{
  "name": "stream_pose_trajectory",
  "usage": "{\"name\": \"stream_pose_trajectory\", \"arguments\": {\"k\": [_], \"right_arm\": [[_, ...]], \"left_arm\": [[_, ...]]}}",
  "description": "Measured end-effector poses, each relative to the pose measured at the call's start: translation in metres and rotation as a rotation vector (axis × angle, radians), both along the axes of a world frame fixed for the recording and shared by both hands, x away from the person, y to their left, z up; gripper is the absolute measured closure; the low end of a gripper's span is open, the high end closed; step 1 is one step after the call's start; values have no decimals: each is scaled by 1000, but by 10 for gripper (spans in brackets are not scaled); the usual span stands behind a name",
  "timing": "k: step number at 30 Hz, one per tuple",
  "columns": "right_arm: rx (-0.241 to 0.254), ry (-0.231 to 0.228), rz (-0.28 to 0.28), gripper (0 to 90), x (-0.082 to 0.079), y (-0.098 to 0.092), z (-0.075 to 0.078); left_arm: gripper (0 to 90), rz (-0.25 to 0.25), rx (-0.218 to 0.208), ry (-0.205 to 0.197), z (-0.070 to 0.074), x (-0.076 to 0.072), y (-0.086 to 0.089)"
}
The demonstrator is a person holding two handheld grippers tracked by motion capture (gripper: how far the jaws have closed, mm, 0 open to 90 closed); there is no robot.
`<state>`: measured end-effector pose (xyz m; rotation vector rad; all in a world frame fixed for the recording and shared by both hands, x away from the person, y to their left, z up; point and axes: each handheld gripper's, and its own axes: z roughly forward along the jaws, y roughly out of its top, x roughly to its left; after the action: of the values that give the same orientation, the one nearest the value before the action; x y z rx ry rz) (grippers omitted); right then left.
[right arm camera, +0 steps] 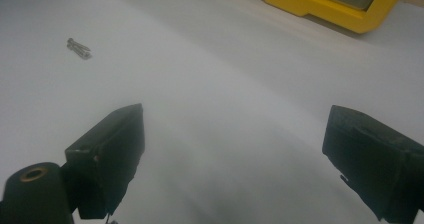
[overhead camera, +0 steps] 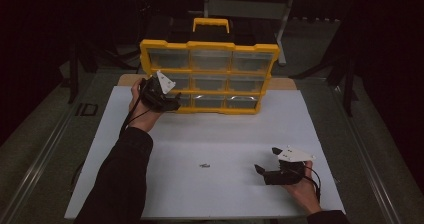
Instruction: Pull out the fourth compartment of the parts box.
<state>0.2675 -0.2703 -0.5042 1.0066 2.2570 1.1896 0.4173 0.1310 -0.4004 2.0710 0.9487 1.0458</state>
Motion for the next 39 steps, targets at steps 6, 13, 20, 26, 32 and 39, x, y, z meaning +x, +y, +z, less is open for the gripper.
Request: {"name": "stream_pose_trajectory", "arguments": {"k": [6,13,20,26,32,39], "right_arm": [[0,0,1,100,0,0,0],[-3,-1,2,100,0,0,-1],[-2,-1,1,100,0,0,-1],[-1,0,2,100,0,0,-1],[-2,0,4,100,0,0,-1],[-3,0,5,100,0,0,-1]], "left_arm": [[216,11,67,-35,0,3,-3],[270,12,144,-57,1,6,-7],[320,15,243,-105,5,6,-12],[386,25,352,-155,5,6,-17],[462,24,440,-193,3,6,-23],[531,22,585,-232,-2,5,-29]]}}
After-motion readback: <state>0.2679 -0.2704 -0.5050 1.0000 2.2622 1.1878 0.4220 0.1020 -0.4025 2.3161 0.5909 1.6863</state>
